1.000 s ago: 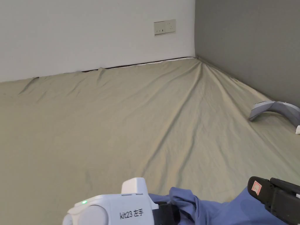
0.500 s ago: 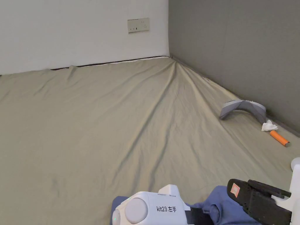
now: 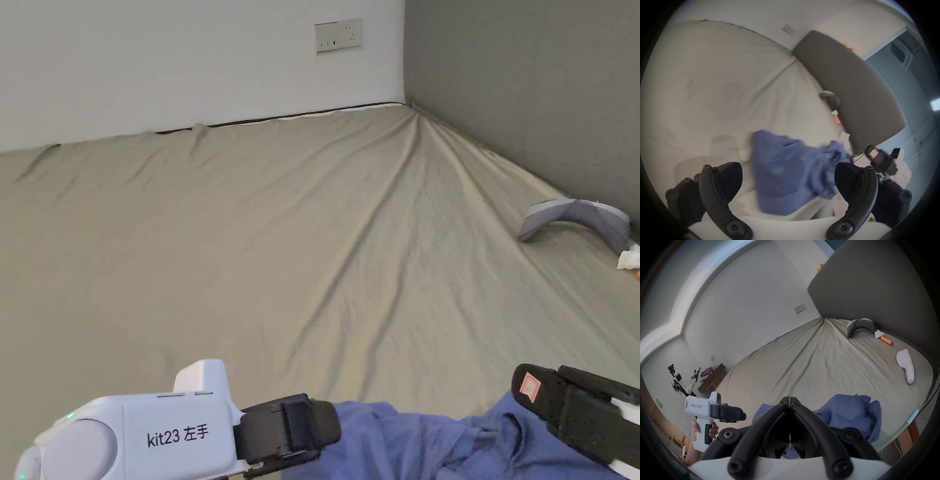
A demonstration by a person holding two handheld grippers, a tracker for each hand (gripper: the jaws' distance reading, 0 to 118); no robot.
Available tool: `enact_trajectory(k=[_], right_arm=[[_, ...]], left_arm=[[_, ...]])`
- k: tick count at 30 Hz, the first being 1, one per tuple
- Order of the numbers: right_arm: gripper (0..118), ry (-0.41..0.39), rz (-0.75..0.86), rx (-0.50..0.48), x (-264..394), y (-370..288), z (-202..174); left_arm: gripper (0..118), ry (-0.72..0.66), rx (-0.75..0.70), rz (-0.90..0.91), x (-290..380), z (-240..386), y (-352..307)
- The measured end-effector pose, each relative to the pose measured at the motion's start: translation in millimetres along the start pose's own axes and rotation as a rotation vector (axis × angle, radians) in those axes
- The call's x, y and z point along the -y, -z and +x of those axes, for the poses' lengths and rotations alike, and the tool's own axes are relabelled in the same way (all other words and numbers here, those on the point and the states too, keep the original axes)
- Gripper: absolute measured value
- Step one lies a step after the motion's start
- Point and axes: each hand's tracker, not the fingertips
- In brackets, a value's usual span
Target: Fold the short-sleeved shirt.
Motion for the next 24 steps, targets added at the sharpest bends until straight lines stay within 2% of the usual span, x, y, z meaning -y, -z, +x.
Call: enact_trajectory(k=[2,5,8,9,12,15,17,21,23,24], right_arm=[[0,-0.006,-0.009,-0.009,1,5,-4],[0,-0.016,-0.031,-0.02,0,9,-12],[0,-0.046,-0.042,-0.023,-1,6,-17],[0,-0.044,-0.039,-0.024,-2,4,-16],[0,-0.002,-0.025,-0.034,-3,4,-10],[0,0.004,-0.026,-0.016,-3,4,-6],[0,0.009,-0.035,-0.01,-4,3,-2],[0,0.052,-0.026,-0.003,0,5,8],[0,0.062,-0.033,0.002,1,6,11],[0,0.062,-0.04,0.008,2,6,12]], left_arm=[[113,-0.109,0.041,-0.057,3,-21,9],[113,-0.25,0.187,-0.101,10,-42,29],[111,-0.276,0.244,-0.135,13,-51,50],[111,-0.274,0.313,-0.092,10,-50,48],[110,-0.371,0.423,-0.163,5,-53,69],[110,-0.358,0.489,-0.171,3,-51,83],[110,-0.338,0.453,-0.201,0,-45,90],[113,-0.241,0.484,-0.196,4,-35,92],[112,-0.252,0.468,-0.201,3,-35,90],[109,-0.312,0.439,-0.209,1,-36,90]])
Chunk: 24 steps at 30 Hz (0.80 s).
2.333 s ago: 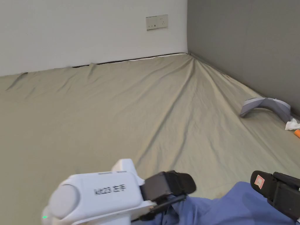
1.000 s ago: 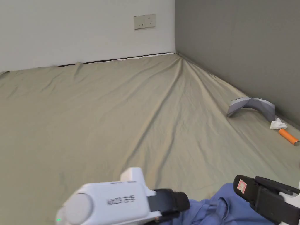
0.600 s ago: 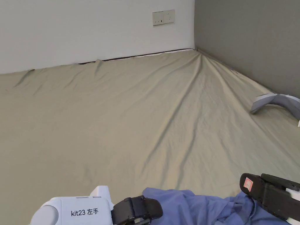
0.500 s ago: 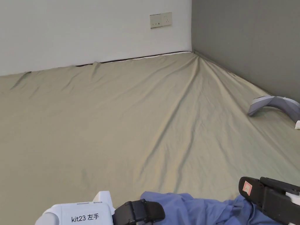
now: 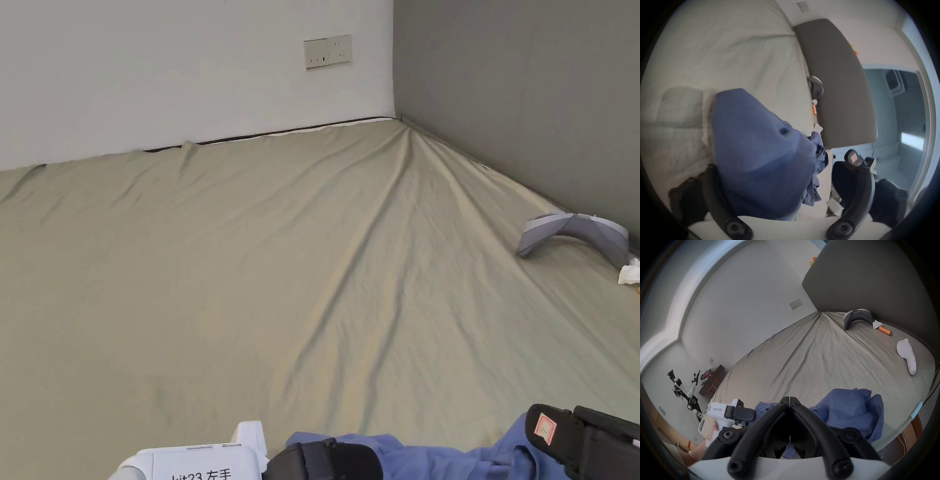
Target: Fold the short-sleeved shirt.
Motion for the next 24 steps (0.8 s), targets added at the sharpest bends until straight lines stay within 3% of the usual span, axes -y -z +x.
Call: enact_trajectory(k=[1,2,3,4,6,11,13,16,19,24], right_arm=[[0,-0.004,-0.007,0.008,0,0,0],[0,-0.008,-0.011,0.013,0,1,0],[0,-0.01,-0.014,0.017,-1,1,1],[0,-0.011,-0.015,0.017,-1,1,1],[0,-0.01,-0.01,0.016,-3,0,2],[0,-0.029,-0.012,0.044,-12,2,-2],[0,-0.057,-0.023,0.05,-15,7,-8],[0,-0.068,-0.039,0.008,-14,18,-11],[0,-0.08,-0.058,-0.035,-11,40,-30],[0,-0.14,-0.125,-0.143,0,72,-67]], left_arm=[[100,-0.073,-0.029,-0.01,-4,-3,-3],[63,-0.126,-0.059,-0.027,-8,-5,-6],[15,-0.238,-0.137,-0.054,-10,-12,-5],[15,-0.3,-0.121,-0.015,-5,-17,-3],[15,-0.211,-0.003,0.036,0,-17,-7],[15,-0.327,0.255,0.259,13,-15,-44],[15,-0.309,0.295,0.359,15,-15,-72],[15,-0.218,0.143,0.449,14,-13,-134],[15,-0.21,-0.084,0.481,24,-13,-194],[15,-0.153,-0.579,0.516,40,3,-264]])
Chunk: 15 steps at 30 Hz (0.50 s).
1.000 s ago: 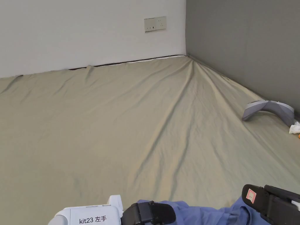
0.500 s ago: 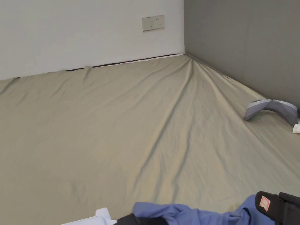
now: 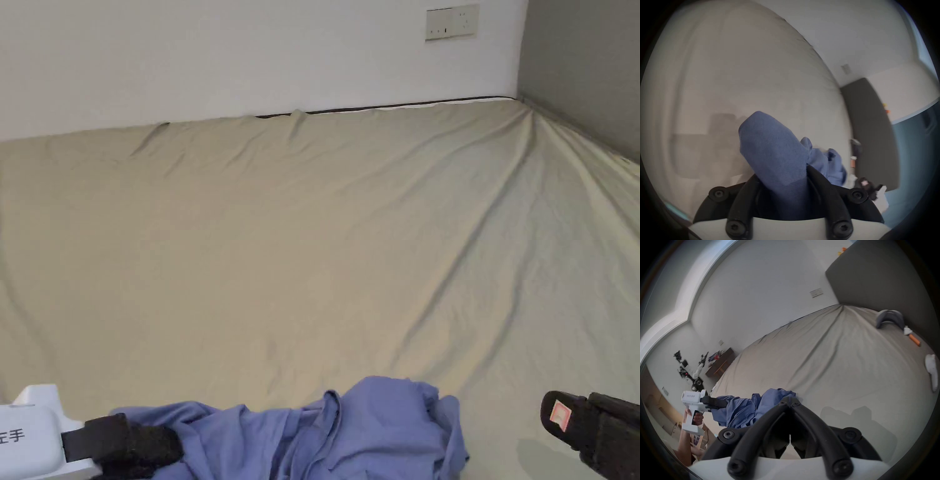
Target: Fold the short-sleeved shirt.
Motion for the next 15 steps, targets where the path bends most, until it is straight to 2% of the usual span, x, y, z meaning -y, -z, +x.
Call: enact_trajectory(k=[2,5,8,10,12,13,15], right_arm=[[0,0.006,-0.014,-0.043,2,8,-7],[0,-0.006,-0.025,-0.053,5,10,-12],[0,0.001,-0.028,-0.048,7,2,-7],[0,0.016,-0.021,-0.036,7,-7,-1],[0,0.029,-0.011,-0.011,7,-17,5],[0,0.028,-0.005,0.002,7,-23,8],[0,0.028,0.006,0.02,8,-33,12]], left_arm=[[15,0.056,-0.033,0.016,-4,12,-7],[15,0.104,0.062,0.011,5,57,2],[16,0.266,0.104,-0.033,22,110,34],[17,0.287,0.154,-0.084,36,137,70],[25,0.254,0.211,-0.168,50,157,108],[33,0.227,0.253,-0.22,57,163,127],[61,0.214,0.323,-0.293,64,168,160]])
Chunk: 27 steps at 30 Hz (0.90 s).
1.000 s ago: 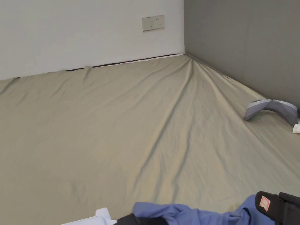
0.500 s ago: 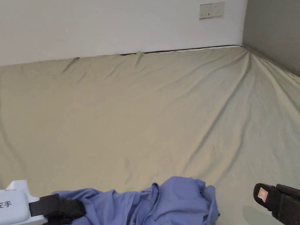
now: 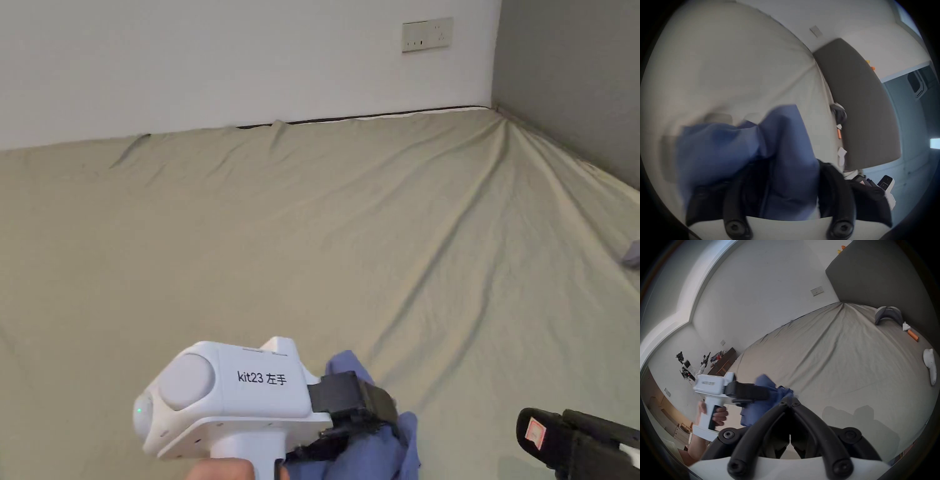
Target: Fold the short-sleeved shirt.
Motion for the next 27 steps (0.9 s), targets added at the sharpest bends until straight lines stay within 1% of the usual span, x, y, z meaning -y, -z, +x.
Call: enact_trajectory(k=[1,2,5,6,7,8,9,10,11,12,14,15,16,17,19,21,22,23,24,25,26,27], right_arm=[[0,0.004,0.006,0.006,0,-4,3],[0,0.011,0.015,0.01,0,-7,5],[0,0.018,0.021,0.02,2,-10,7],[0,0.017,0.022,0.024,2,-9,7],[0,0.016,0.022,0.024,2,-9,6],[0,0.016,0.02,0.019,3,-7,5],[0,0.017,0.018,0.013,3,-6,4],[0,0.013,0.015,0.009,3,-5,2],[0,0.005,0.013,0.002,3,-4,0],[0,-0.001,0.013,-0.004,4,-3,1],[0,-0.005,0.017,-0.016,3,-2,0],[0,-0.001,0.023,-0.025,3,-1,-1],[0,0.006,0.028,-0.035,4,-1,-1],[0,0.012,0.032,-0.04,4,0,-2],[0,0.018,0.035,-0.041,6,0,-3],[0,0.02,0.039,-0.035,8,0,-6],[0,0.019,0.038,-0.033,9,0,-6],[0,0.018,0.036,-0.032,10,-2,-7],[0,0.017,0.034,-0.03,10,-3,-5],[0,0.014,0.033,-0.028,10,-6,-6],[0,0.008,0.034,-0.034,11,-9,-6],[0,0.006,0.034,-0.038,11,-12,-7]], left_arm=[[72,-0.005,0.029,-0.007,1,0,14],[81,0.005,0.041,-0.005,1,0,23],[94,0.042,0.05,0.019,2,6,29],[96,0.041,0.052,0.018,1,6,27],[95,0.038,0.059,0.014,3,8,25],[88,0.037,0.059,0.012,2,6,21],[75,0.017,0.059,0.012,1,3,14],[57,-0.044,0.04,0.009,-1,1,3],[24,-0.077,0.015,0.004,0,3,-7],[5,-0.069,0.01,0.033,0,4,-20],[4,0.096,-0.003,0.166,4,18,-45],[4,0.196,-0.036,0.2,9,31,-55],[4,0.306,-0.067,0.203,12,43,-61],[4,0.372,-0.073,0.199,15,52,-62],[4,0.448,-0.008,0.158,20,65,-52],[5,0.445,0.09,0.081,19,61,-29],[6,0.416,0.128,0.029,17,50,-9],[6,0.366,0.129,-0.025,12,37,15],[6,0.295,0.052,-0.079,10,22,36],[6,0.225,-0.084,-0.143,8,2,60],[0,0.169,-0.183,-0.173,8,-19,75],[0,0.073,0.078,-0.104,4,-39,75]])
